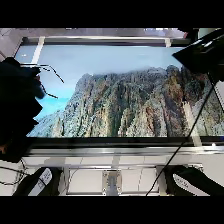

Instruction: Fold the clothes and pants, and hang the long-sleeved shirts on hangers.

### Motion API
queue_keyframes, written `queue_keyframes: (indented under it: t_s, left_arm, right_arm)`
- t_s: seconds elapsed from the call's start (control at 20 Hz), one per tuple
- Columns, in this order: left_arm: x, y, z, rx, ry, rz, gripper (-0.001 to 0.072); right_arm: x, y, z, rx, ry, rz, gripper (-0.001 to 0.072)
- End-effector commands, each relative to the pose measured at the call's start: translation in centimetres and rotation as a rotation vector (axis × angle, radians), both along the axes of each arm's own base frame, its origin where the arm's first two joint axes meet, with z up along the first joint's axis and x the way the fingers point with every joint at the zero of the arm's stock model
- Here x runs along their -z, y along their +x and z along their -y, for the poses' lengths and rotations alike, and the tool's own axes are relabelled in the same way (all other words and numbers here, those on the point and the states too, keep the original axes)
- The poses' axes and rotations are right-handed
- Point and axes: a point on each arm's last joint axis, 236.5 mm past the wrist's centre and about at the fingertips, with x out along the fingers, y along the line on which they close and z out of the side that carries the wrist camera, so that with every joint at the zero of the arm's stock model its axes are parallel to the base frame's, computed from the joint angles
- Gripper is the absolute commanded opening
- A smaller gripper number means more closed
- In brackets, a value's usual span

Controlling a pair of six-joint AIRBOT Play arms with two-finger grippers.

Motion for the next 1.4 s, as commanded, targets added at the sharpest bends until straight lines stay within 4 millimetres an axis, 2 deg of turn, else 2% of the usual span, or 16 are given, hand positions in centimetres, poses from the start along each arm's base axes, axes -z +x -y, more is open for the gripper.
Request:
queue_keyframes:
  t_s: [0.0, 0.15, 0.2, 0.3, 0.4, 0.5, 0.6, 0.75, 0.8, 0.85, 0.9, 1.0, 1.05, 1.15, 1.25, 1.35]
  left_arm:
    - [-3.0, -5.7, 19.6, 0.534, -0.128, 0.053, 0.0020]
    - [0.8, -9.4, 35.6, 0.844, -0.160, 0.035, 0.0020]
    - [3.1, -10.1, 40.5, 0.888, -0.164, 0.042, 0.0020]
    - [8.9, -10.9, 47.9, 0.911, -0.190, -0.011, 0.0019]
    - [14.3, -10.7, 52.7, 0.882, -0.290, -0.152, 0.0019]
    - [17.3, -10.7, 56.1, 0.932, -0.333, -0.235, 0.0019]
    - [18.2, -12.3, 59.0, 1.077, -0.330, -0.281, 0.0019]
    - [18.1, -13.4, 60.9, 1.207, -0.322, -0.314, 0.0029]
    - [17.3, -12.0, 60.5, 1.197, -0.322, -0.286, 0.0276]
    - [15.9, -9.6, 59.3, 1.173, -0.314, -0.246, 0.0671]
    - [14.4, -6.8, 57.2, 1.142, -0.298, -0.211, 0.0708]
    - [11.9, 0.7, 49.7, 0.999, -0.231, -0.183, 0.0704]
    - [11.7, 4.5, 44.1, 0.886, -0.170, -0.213, 0.0672]
    - [13.4, 9.5, 31.2, 0.649, -0.014, -0.349, 0.0599]
    - [16.0, 10.1, 19.5, 0.470, 0.072, -0.550, 0.0598]
    - [18.3, 8.1, 12.4, 0.397, 0.049, -0.716, 0.0588]
  right_arm:
    - [-1.7, -1.4, 5.4, 0.169, -0.117, 0.057, 0.0545]
    - [-2.1, -1.4, 8.0, 0.252, -0.182, 0.080, 0.0545]
    - [-2.1, -1.3, 8.8, 0.275, -0.207, 0.085, 0.0545]
    - [-2.4, -1.3, 10.9, 0.340, -0.269, 0.096, 0.0545]
    - [-2.5, -1.3, 12.5, 0.401, -0.306, 0.099, 0.0545]
    - [-2.1, -0.9, 13.5, 0.438, -0.340, 0.092, 0.0545]
    - [-1.8, 0.3, 13.9, 0.443, -0.384, 0.109, 0.0545]
    - [-0.6, 1.8, 15.7, 0.494, -0.408, 0.086, 0.0545]
    - [0.1, 1.9, 17.2, 0.537, -0.416, 0.050, 0.0545]
    - [1.1, 1.7, 18.9, 0.583, -0.420, 0.005, 0.0545]
    - [2.3, 1.2, 20.8, 0.637, -0.413, -0.051, 0.0545]
    - [5.8, 0.2, 23.5, 0.734, -0.309, -0.173, 0.0545]
    - [8.6, 0.1, 23.8, 0.731, -0.229, -0.255, 0.0545]
    - [14.7, 0.2, 23.0, 0.681, -0.022, -0.411, 0.0545]
    - [20.9, 0.3, 21.9, 0.643, 0.160, -0.544, 0.0546]
    - [27.8, -1.9, 20.4, 0.619, 0.255, -0.731, 0.0547]
